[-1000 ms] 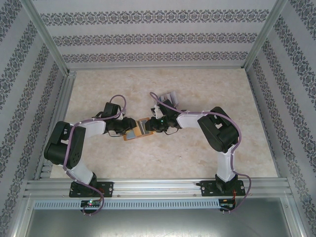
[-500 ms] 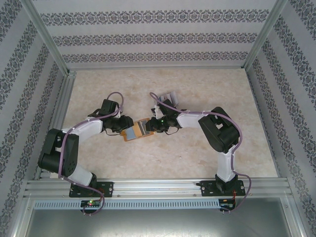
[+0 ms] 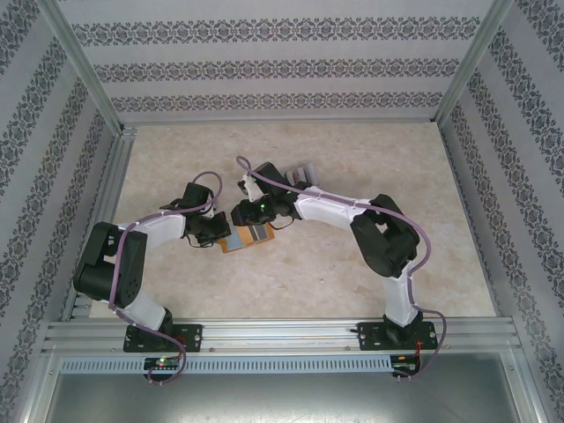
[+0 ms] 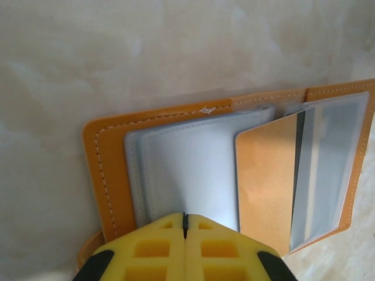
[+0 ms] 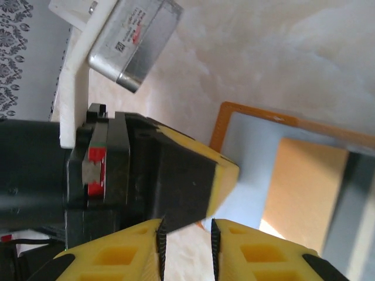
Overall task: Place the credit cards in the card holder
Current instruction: Insert the credit card into the card slot.
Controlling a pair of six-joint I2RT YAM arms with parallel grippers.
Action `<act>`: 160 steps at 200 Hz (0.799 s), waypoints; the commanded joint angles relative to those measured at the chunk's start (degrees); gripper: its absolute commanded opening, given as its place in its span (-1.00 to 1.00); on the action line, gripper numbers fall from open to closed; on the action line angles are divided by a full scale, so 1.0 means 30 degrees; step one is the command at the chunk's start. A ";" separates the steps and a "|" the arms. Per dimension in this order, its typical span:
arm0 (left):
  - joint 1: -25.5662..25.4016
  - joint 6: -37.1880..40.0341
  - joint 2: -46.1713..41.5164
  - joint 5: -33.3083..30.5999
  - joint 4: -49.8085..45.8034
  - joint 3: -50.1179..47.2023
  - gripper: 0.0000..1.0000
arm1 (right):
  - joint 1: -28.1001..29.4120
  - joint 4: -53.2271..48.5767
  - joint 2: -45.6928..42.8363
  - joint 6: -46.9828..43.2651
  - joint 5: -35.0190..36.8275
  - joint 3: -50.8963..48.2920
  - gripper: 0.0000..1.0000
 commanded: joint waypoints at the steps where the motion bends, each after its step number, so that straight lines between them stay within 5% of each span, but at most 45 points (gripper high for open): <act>1: 0.0362 -0.0003 -0.0008 -0.0796 -0.0315 -0.0840 -1.00 | 0.0414 -0.1392 0.1527 -0.0408 0.0038 0.1371 -0.41; 160: 0.0409 -0.0460 -0.0116 -0.0327 0.0557 -0.1408 -1.00 | 0.0705 -0.2757 0.4246 0.0412 0.0525 0.2786 -0.41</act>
